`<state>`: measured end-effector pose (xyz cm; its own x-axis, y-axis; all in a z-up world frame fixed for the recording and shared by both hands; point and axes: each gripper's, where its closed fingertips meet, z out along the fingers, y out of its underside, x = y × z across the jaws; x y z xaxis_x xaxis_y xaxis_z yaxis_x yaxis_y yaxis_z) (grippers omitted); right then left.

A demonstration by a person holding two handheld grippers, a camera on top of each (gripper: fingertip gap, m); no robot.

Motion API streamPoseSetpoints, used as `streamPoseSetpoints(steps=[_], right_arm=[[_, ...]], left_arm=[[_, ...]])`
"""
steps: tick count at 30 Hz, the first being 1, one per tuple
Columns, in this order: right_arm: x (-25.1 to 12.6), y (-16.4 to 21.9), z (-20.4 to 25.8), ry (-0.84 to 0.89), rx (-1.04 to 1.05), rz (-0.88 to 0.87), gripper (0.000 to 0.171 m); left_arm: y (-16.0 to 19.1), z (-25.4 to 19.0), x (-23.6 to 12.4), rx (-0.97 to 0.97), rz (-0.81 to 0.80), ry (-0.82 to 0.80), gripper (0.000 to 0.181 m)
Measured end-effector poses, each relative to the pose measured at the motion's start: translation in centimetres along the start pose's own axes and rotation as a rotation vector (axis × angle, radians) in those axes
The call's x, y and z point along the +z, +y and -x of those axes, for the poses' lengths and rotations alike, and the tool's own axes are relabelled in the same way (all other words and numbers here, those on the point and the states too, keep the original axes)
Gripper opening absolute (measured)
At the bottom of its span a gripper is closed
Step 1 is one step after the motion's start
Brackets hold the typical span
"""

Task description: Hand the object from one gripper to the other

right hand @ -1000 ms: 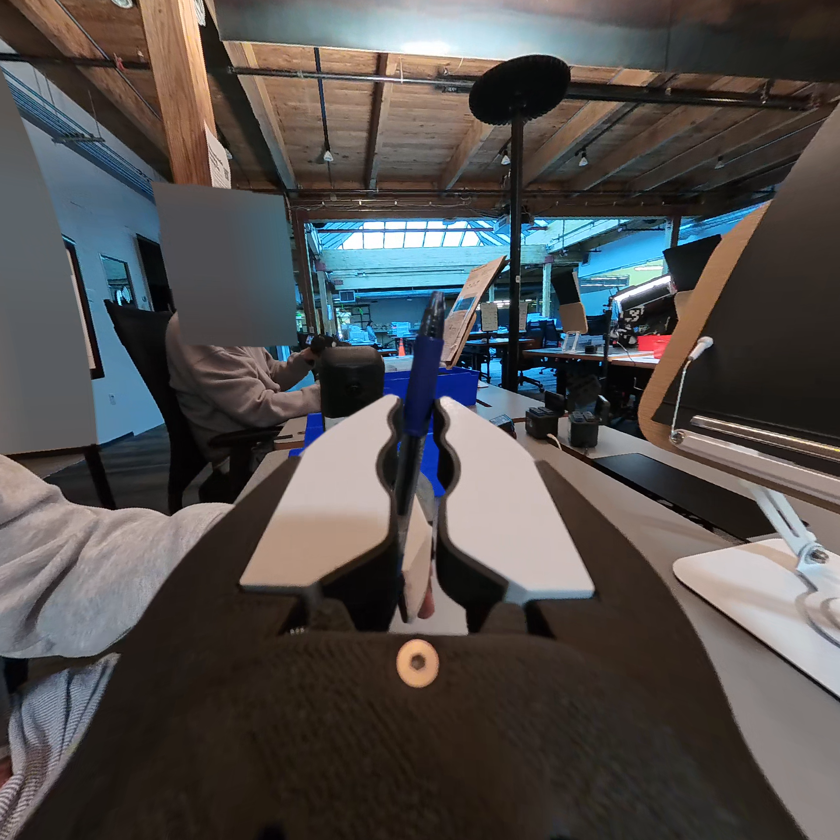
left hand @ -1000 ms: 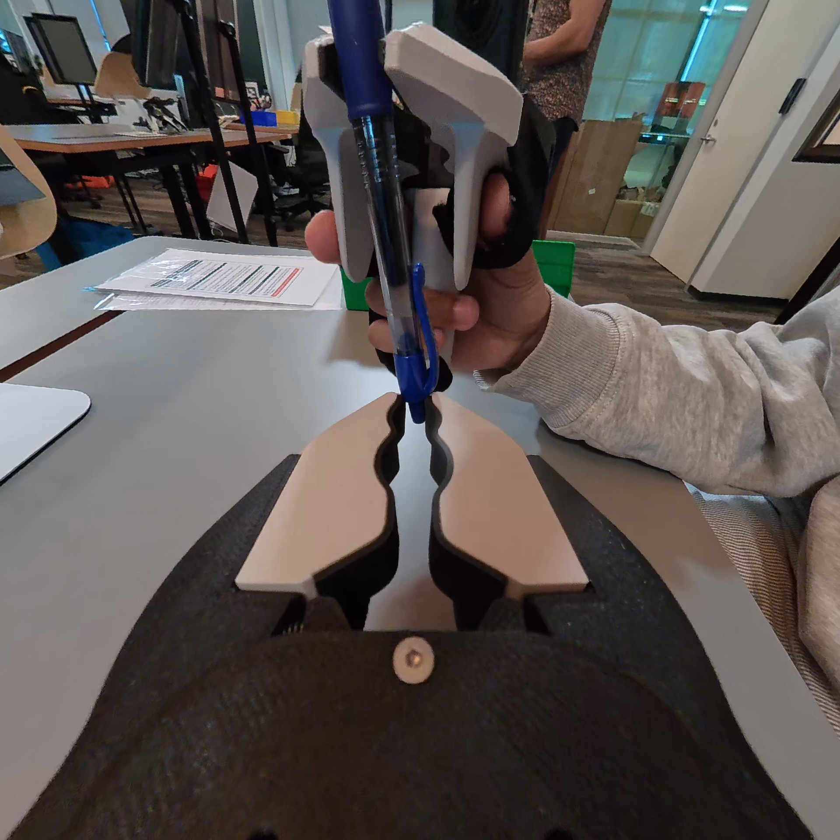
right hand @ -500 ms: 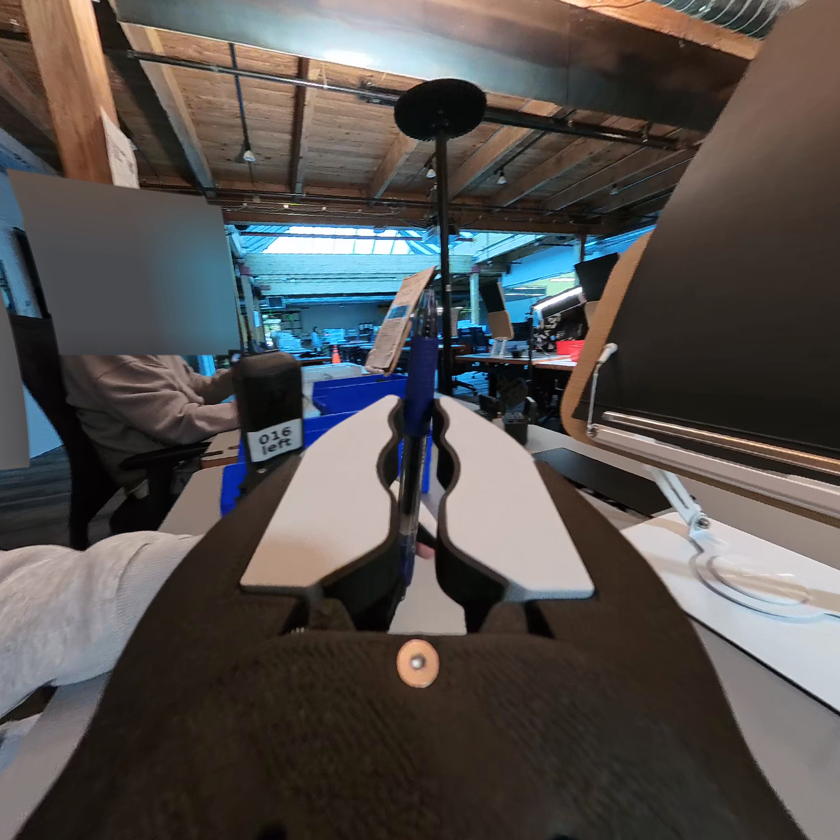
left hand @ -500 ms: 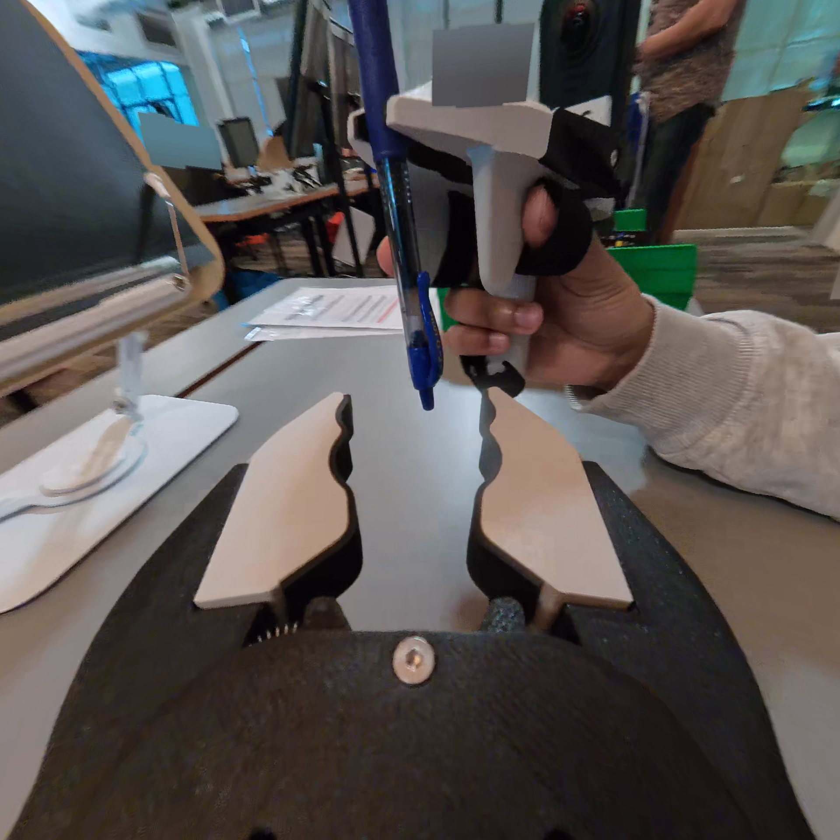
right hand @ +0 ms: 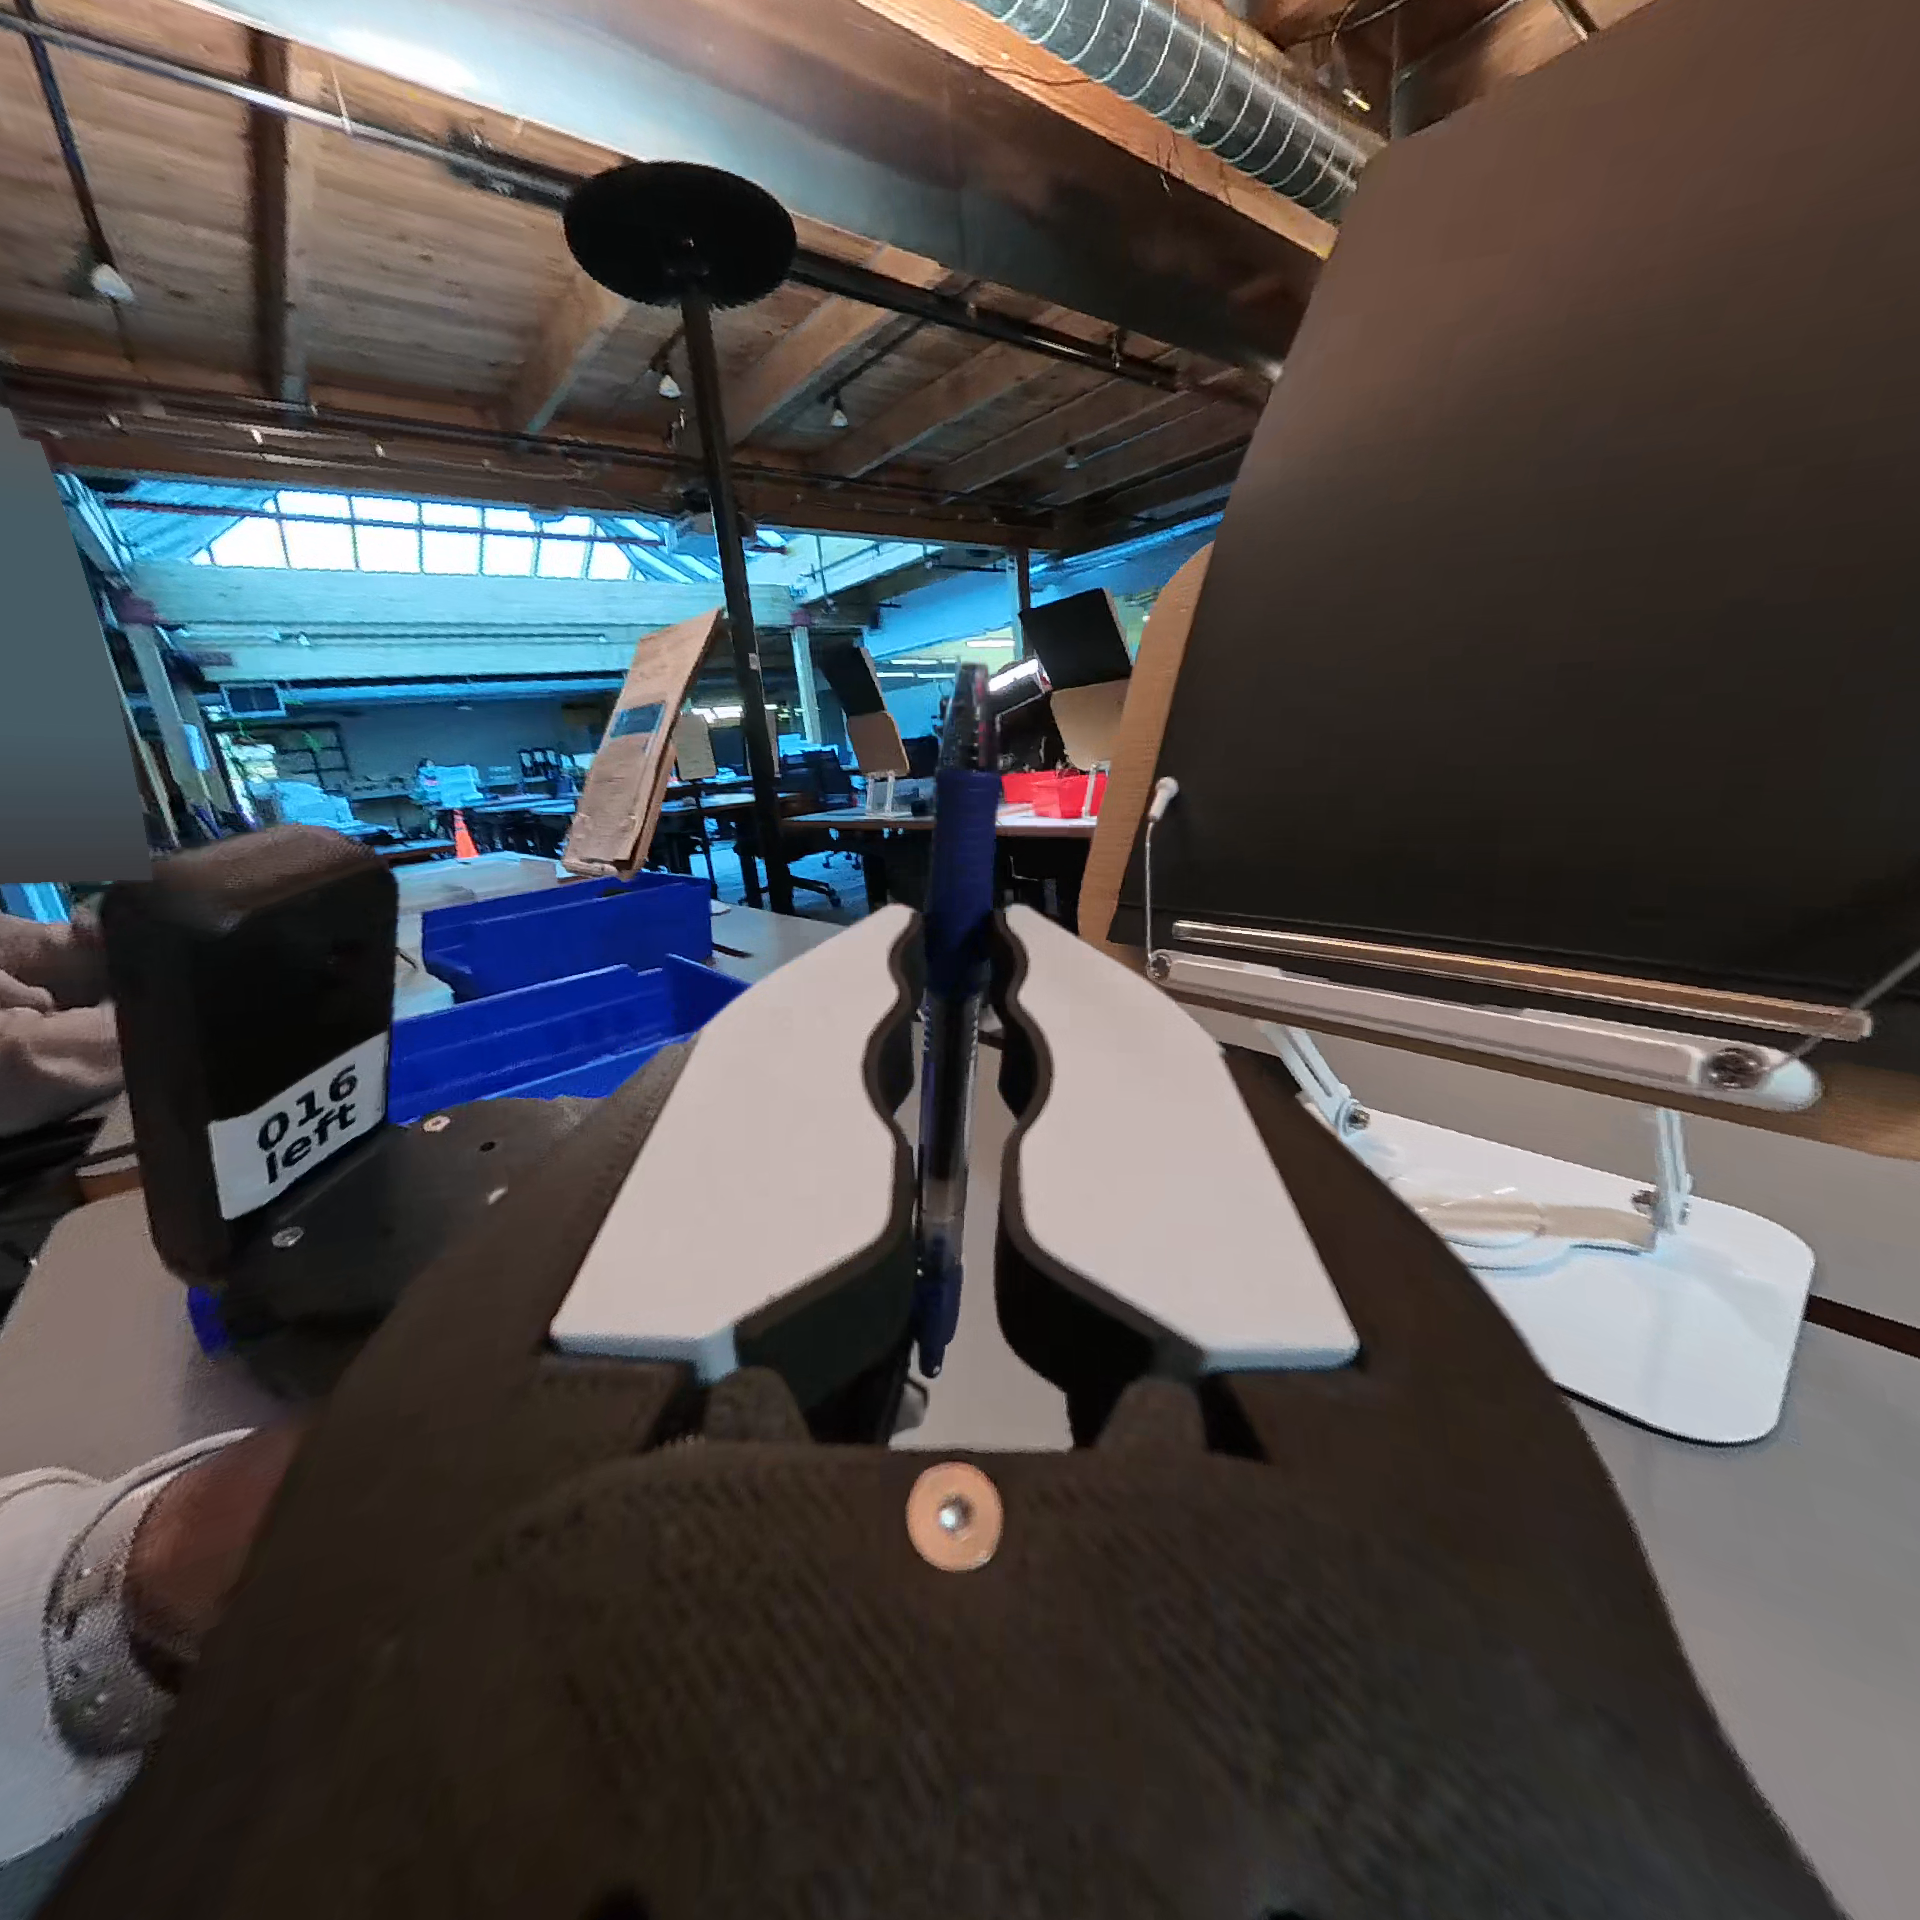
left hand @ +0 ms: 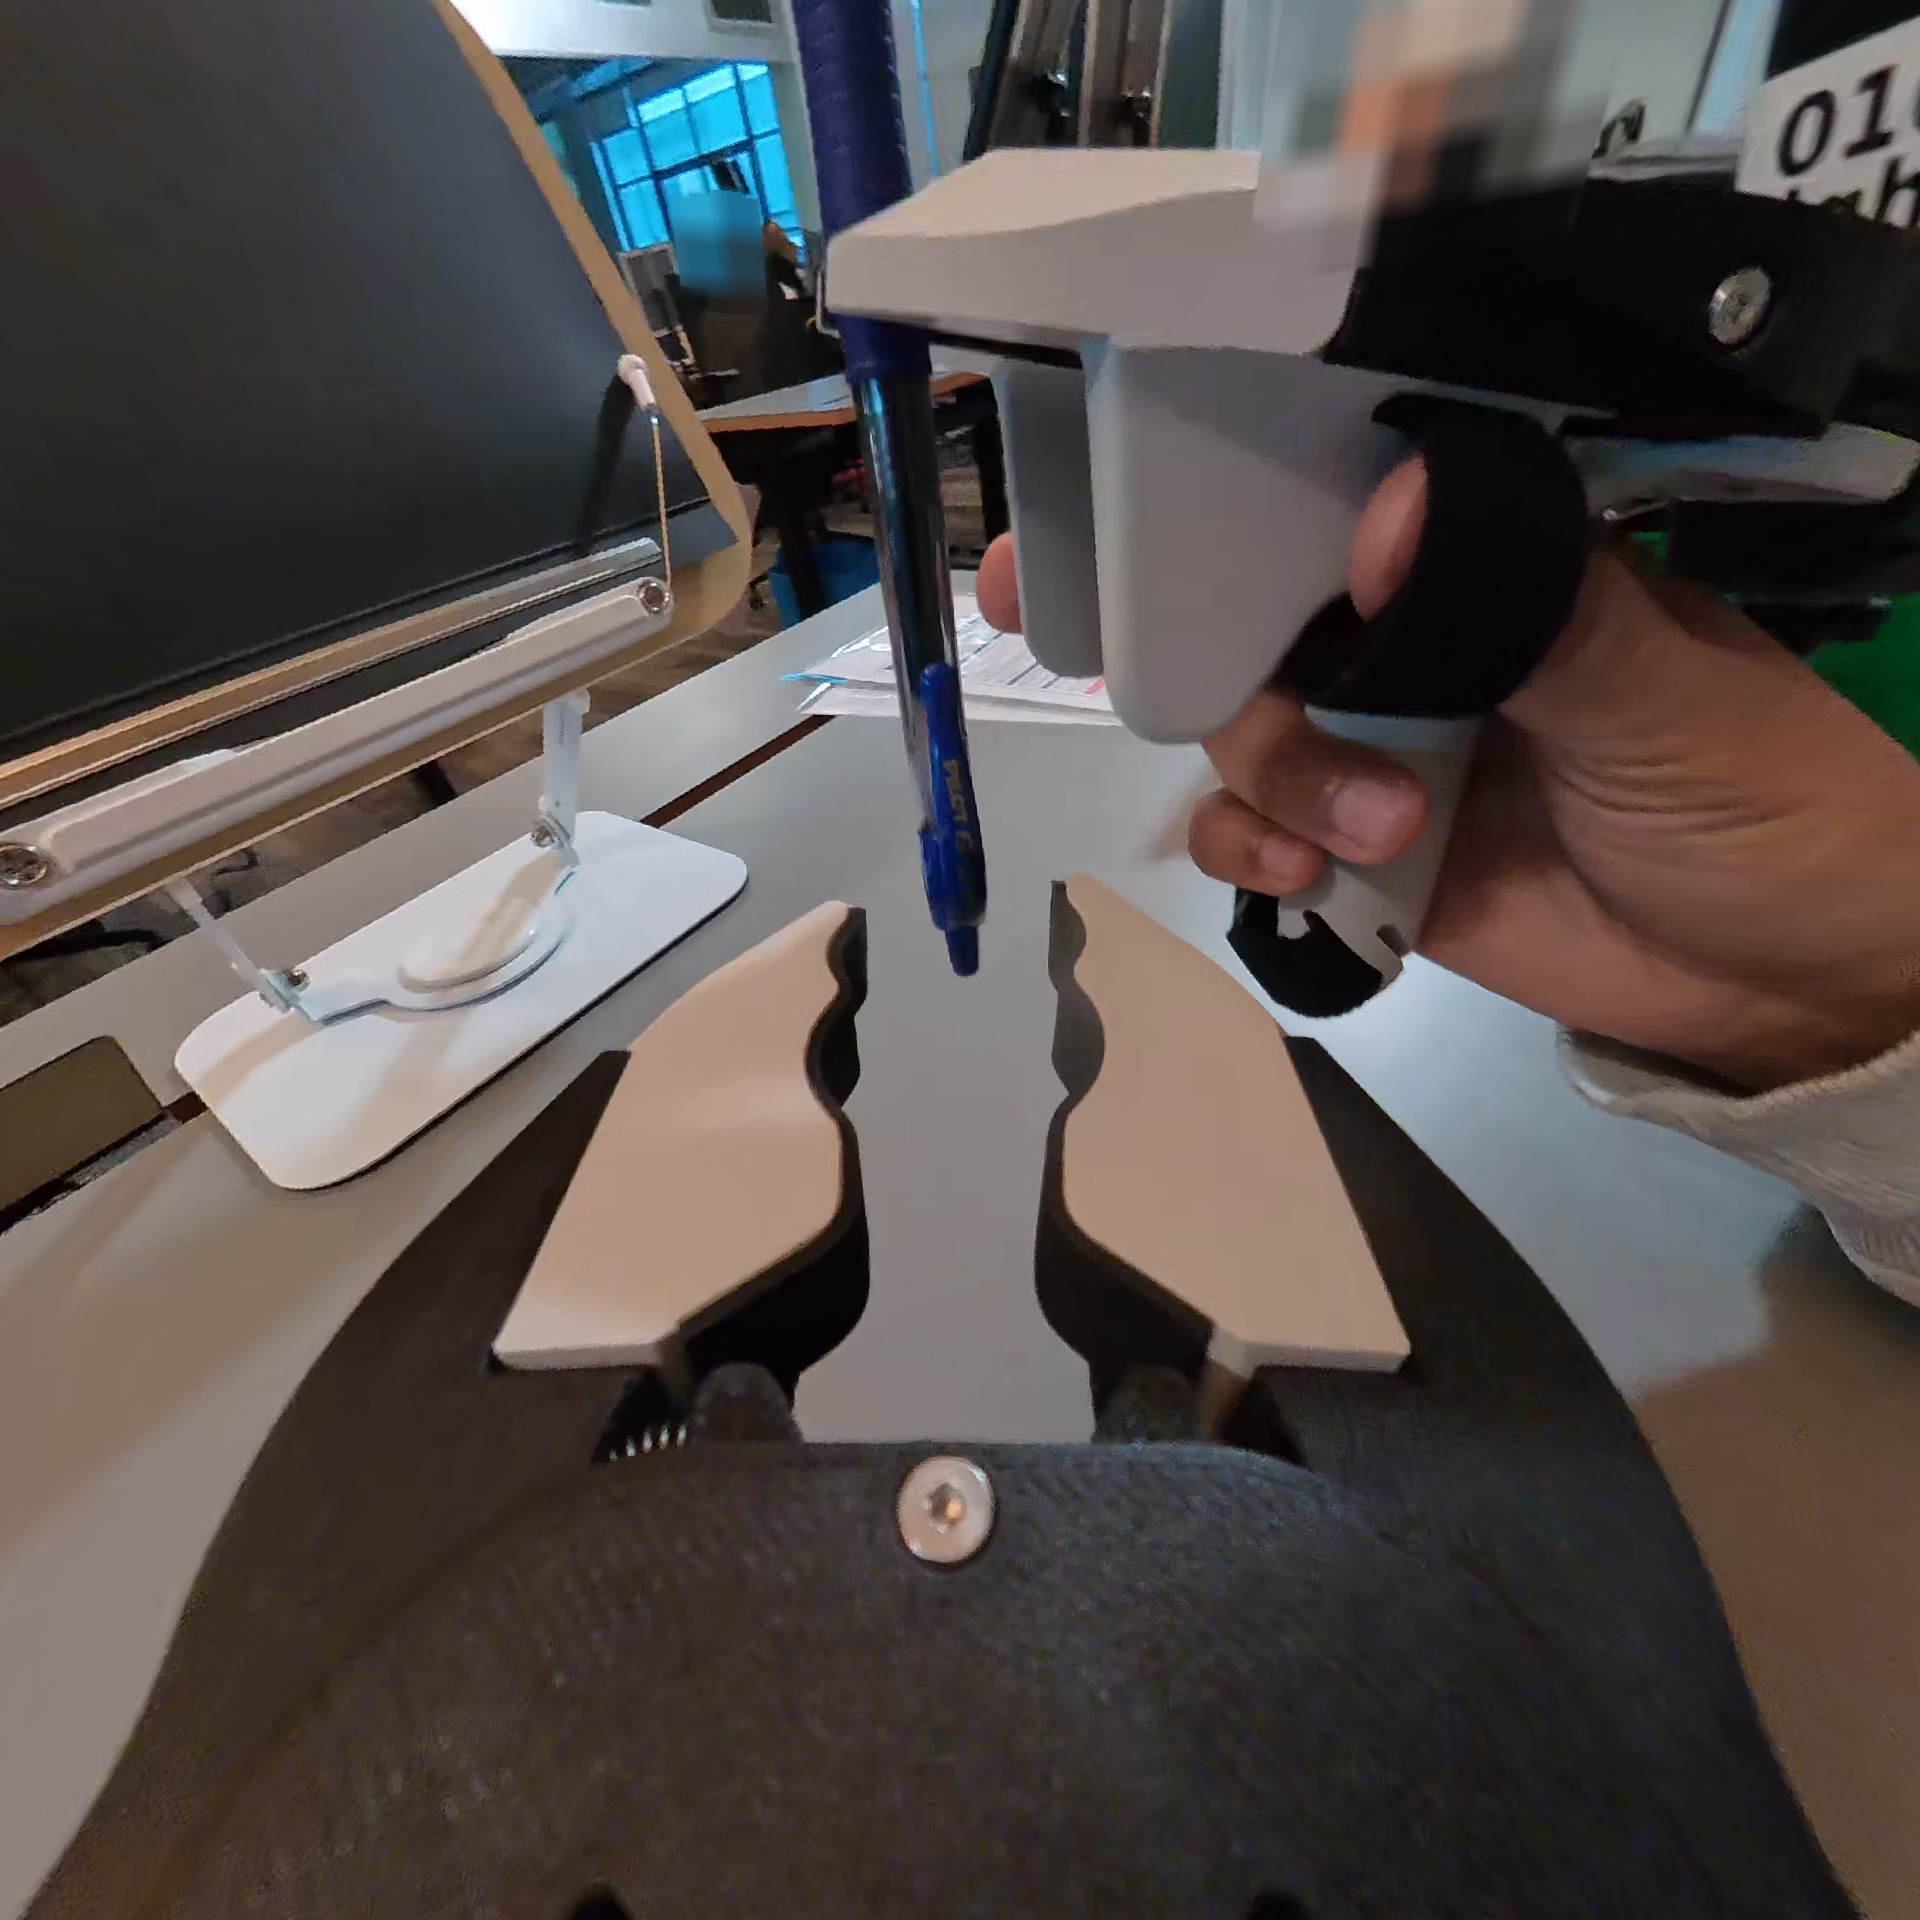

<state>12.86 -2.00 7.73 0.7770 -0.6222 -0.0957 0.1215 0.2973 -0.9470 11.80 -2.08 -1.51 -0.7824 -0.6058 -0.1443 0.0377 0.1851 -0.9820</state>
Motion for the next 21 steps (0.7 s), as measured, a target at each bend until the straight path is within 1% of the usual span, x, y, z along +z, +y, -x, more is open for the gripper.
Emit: streamPoseSetpoints(steps=[3, 5, 7, 12, 13, 16, 19, 21], right_arm=[[0.4, 0.5, 0.8, -0.003, -0.017, 0.017, 0.012], [0.6, 0.6, 1.4, -0.009, -0.022, 0.012, 0.012], [0.7, 0.6, 1.7, -0.007, -0.049, 0.009, 0.012], [0.5, 0.6, 1.9, -0.005, -0.097, 0.0, 0.012], [0.5, 0.5, 2.0, -0.021, -0.092, -0.007, 0.017], [0.2, 0.0, 2.1, -0.067, -0.066, -0.047, 0.041], [-0.2, -0.7, 1.4, -0.092, 0.008, -0.083, 0.05], [-0.6, -1.0, 0.8, -0.118, 0.066, -0.098, 0.052]], left_arm=[[-0.2, 0.2, 0.0, -0.025, -0.02, -0.011, 0.033], [-0.2, 0.4, -0.1, -0.034, -0.034, -0.011, 0.028], [-0.3, 0.4, -0.2, -0.035, -0.043, -0.005, 0.011], [-0.3, 0.5, -0.3, -0.076, -0.045, 0.02, 0.011], [-0.2, 0.5, -0.2, -0.088, -0.045, 0.024, 0.011], [-0.2, 0.7, -0.3, -0.133, -0.055, 0.035, 0.011], [-0.4, 1.1, -0.6, -0.206, -0.085, 0.063, 0.011], [-0.8, 1.2, -0.9, -0.26, -0.125, 0.104, 0.011]])
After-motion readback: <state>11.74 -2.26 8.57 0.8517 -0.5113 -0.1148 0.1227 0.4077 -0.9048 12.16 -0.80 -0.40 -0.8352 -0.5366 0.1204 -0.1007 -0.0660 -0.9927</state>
